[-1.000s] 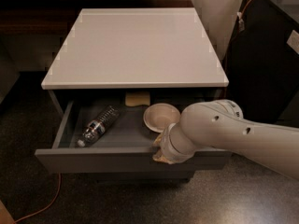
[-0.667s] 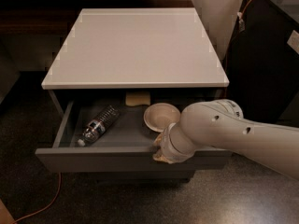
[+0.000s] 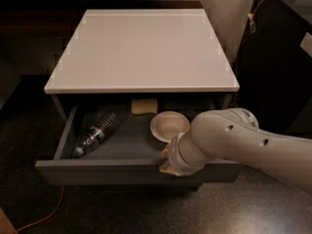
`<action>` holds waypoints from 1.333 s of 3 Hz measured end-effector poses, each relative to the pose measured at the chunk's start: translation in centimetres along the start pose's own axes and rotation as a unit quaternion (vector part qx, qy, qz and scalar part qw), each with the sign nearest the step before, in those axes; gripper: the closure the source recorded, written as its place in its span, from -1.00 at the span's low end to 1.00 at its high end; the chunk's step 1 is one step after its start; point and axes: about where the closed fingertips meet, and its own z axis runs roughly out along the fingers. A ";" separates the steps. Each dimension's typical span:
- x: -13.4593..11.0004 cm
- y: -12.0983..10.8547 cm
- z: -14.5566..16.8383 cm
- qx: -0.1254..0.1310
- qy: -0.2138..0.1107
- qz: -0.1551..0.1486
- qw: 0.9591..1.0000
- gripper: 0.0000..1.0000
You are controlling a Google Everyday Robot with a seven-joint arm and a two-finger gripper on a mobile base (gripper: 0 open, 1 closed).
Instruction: Pick water bottle from top drawer and place on counter
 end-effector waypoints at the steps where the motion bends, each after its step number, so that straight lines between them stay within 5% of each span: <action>1: 0.0 0.0 0.0 0.000 0.000 0.000 1.000 0.71; 2: -0.5 0.4 -1.4 0.005 -0.007 0.012 1.000 0.22; 4: -3.4 -2.2 -6.0 0.021 0.002 -0.014 1.000 -0.84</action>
Offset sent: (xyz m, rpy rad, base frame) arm -0.0265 -0.0049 0.0494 0.0758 -0.0033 -0.0840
